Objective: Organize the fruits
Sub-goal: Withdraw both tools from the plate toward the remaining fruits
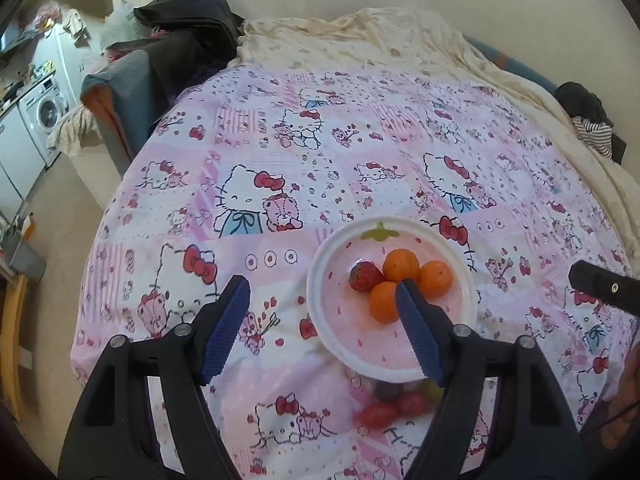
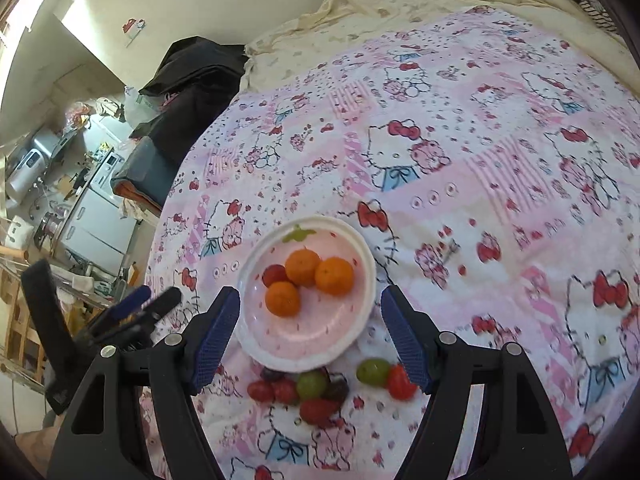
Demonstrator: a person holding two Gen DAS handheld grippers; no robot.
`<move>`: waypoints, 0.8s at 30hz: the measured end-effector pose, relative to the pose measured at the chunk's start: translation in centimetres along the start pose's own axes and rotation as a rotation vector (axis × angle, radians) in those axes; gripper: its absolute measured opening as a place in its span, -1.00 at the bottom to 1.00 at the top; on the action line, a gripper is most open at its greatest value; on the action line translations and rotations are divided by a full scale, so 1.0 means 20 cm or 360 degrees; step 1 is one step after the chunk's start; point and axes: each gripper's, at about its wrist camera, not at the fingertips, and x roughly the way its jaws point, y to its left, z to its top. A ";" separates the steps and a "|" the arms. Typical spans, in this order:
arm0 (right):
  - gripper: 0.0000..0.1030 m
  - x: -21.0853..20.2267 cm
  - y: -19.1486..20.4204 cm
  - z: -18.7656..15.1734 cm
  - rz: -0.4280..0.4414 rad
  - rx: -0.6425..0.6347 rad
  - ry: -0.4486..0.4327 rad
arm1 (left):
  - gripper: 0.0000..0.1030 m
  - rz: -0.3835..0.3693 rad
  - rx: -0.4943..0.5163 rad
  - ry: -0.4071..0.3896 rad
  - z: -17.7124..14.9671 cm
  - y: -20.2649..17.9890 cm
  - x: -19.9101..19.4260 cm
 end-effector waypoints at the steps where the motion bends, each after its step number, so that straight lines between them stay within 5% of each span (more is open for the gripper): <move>1: 0.47 -0.02 0.00 -0.01 -0.0004 0.0006 -0.0004 | 0.40 0.0010 -0.0002 -0.0005 -0.01 0.01 -0.02; 14: 0.47 -0.11 -0.09 -0.17 -0.0073 0.0124 0.0018 | 0.40 0.0024 -0.0058 0.0026 -0.17 0.07 -0.14; 24: 0.47 -0.02 -0.16 -0.27 -0.0157 0.0236 0.0189 | 0.40 0.0078 0.0049 0.0169 -0.34 0.10 -0.09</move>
